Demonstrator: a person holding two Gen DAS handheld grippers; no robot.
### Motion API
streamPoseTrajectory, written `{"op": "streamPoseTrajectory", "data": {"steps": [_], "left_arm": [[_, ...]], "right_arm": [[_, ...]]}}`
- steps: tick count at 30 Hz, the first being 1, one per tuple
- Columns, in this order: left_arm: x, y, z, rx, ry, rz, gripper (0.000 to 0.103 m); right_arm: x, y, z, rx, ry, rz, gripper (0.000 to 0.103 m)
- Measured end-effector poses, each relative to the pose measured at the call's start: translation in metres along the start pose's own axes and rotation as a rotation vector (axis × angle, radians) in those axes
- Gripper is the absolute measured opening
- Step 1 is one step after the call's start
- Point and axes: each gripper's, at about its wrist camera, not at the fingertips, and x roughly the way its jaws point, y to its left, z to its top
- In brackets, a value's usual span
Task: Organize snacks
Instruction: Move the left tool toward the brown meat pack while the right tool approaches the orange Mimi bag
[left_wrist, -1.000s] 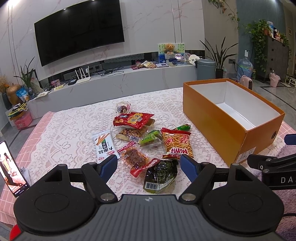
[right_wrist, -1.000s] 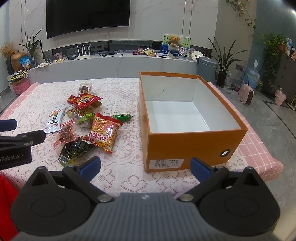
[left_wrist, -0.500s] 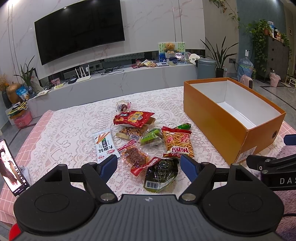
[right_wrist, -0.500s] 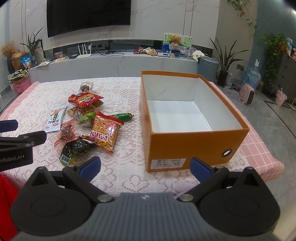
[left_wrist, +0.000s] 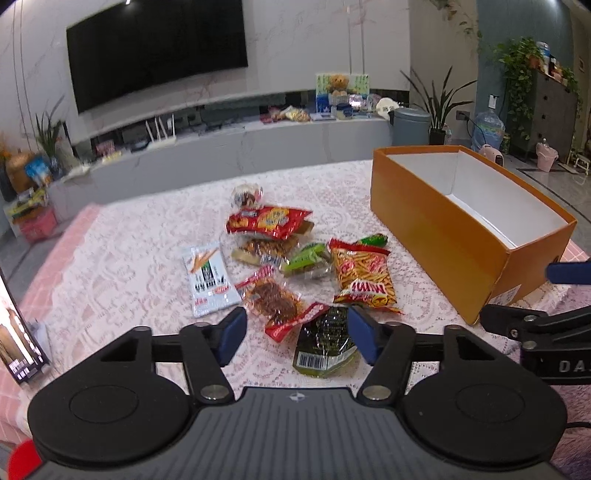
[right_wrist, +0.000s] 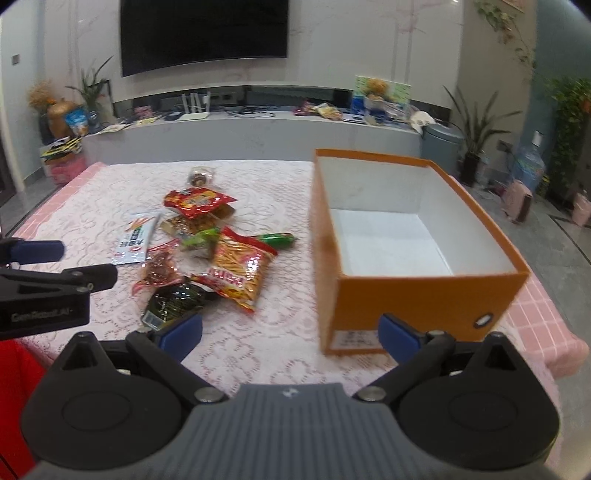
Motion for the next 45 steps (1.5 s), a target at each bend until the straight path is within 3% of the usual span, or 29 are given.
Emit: {"op": "streamPoseTrajectory", "data": {"steps": [4,9,14,20,22,31,34,45], "left_arm": [[0.012,0.011,-0.001,-0.036,0.042,-0.033,0.054],[0.028,0.024,-0.002,-0.078,0.088,-0.058,0.055],[0.046,0.033,0.0,-0.145,0.148,-0.151,0.056],[0.069,0.047,0.009,-0.229,0.188,-0.12,0.066],[0.077,0.051,0.015,-0.255,0.198,-0.118,0.071],[0.125,0.064,0.034,-0.333,0.267,-0.103,0.072],[0.137,0.068,0.036,-0.367,0.292,-0.086,0.075],[0.165,0.066,0.03,-0.408,0.381,-0.047,0.073]], "right_arm": [[0.015,0.007,0.004,-0.019,0.025,0.029,0.071],[0.037,0.016,0.01,-0.03,0.051,0.081,0.062],[0.06,0.027,0.017,-0.046,0.074,0.116,0.062],[0.086,0.031,0.027,-0.058,0.111,0.135,0.062],[0.096,0.03,0.033,-0.048,0.123,0.138,0.068],[0.155,0.025,0.061,0.064,0.217,0.143,0.071],[0.171,0.021,0.065,0.111,0.255,0.144,0.079],[0.203,0.019,0.059,0.123,0.314,0.146,0.079]]}}
